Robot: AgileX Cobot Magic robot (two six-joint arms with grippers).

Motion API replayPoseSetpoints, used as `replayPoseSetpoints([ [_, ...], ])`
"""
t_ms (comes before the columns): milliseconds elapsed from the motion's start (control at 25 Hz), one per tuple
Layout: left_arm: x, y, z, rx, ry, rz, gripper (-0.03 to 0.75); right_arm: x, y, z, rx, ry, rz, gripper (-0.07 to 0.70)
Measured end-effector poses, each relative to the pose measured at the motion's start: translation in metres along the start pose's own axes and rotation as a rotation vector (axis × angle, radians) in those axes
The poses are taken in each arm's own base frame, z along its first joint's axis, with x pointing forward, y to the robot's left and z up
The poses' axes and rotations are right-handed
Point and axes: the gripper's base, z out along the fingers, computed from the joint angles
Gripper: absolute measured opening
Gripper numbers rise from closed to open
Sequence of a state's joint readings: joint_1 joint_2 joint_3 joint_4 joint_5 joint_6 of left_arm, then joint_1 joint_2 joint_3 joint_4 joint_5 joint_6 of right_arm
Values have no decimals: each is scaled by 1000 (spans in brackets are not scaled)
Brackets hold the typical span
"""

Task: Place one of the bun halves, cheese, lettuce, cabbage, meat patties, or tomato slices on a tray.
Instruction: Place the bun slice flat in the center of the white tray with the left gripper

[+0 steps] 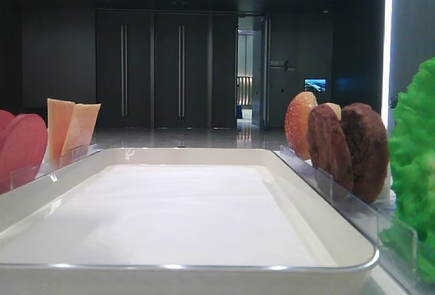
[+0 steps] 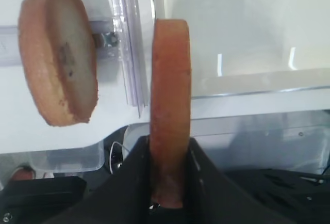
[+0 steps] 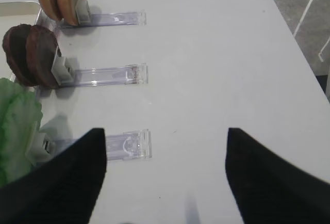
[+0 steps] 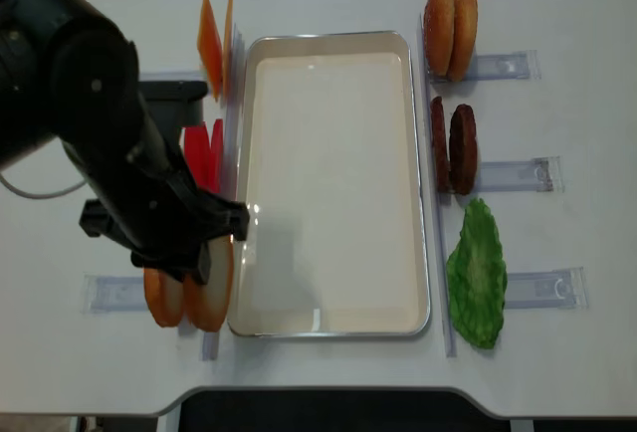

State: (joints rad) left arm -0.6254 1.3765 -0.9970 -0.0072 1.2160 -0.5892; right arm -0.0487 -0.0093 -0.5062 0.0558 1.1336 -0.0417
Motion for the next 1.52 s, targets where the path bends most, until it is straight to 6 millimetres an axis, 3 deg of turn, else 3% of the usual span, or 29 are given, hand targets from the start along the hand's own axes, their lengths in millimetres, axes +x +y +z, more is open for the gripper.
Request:
replayPoseSetpoints([
  [200,-9,8,-19,91,-38,-18,126,0,0,0,0,0,0,468],
  [400,-21,5,-25,310,-87,-4,125,0,0,0,0,0,0,468],
  [560,-25,6,-23,365,-123,0,125,0,0,0,0,0,0,468],
  [880,-26,3,16,469,-143,-1,124,0,0,0,0,0,0,468],
  [1520,-56,-20,79,600,-99,-9,123,0,0,0,0,0,0,468],
])
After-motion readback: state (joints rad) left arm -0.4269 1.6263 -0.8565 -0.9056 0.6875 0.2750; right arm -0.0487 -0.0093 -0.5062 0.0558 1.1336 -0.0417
